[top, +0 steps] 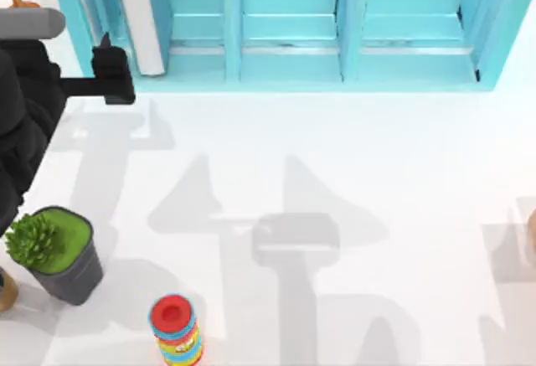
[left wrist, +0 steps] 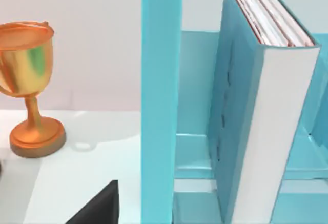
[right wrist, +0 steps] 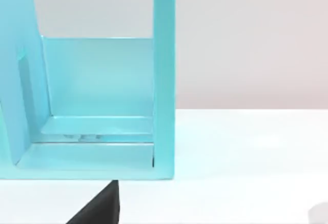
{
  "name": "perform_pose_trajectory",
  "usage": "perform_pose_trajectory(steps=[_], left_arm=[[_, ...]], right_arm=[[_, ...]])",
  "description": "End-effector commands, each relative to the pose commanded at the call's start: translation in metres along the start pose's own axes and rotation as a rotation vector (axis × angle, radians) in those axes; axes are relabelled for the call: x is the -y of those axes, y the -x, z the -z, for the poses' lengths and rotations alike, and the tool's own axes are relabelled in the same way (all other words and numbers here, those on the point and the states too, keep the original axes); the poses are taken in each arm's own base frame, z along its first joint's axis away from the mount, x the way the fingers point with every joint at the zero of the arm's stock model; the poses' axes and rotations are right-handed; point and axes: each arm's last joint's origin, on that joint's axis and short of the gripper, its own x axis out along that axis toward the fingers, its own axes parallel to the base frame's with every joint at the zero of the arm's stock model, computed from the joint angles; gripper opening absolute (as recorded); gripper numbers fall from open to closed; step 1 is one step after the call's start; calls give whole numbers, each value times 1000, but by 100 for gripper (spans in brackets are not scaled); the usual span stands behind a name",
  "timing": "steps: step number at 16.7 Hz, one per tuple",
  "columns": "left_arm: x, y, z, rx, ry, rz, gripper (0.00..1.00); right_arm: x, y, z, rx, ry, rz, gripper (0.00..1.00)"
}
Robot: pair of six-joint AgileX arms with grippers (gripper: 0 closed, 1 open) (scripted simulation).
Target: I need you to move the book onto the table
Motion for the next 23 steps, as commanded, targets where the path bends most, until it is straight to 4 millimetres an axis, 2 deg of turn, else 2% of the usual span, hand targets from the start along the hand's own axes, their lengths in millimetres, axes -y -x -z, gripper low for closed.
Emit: perform_pose_trajectory(steps=[4,6,9,15,17,23], left_arm=[[25,-55,38,-29,-22,4,100],[33,-71,53,-28,-29,5,100],[39,-82,66,-24,-36,3,100],[38,-83,67,-28,-37,-1,100],[41,-89,64,-24,-37,4,100],[49,-139,58,-24,-37,2,100]], right_arm=[[0,0,0,0,0,0,100],[0,0,0,0,0,0,100],[0,0,0,0,0,0,100],[0,0,0,0,0,0,100],[0,0,0,0,0,0,100],[0,0,0,0,0,0,100]])
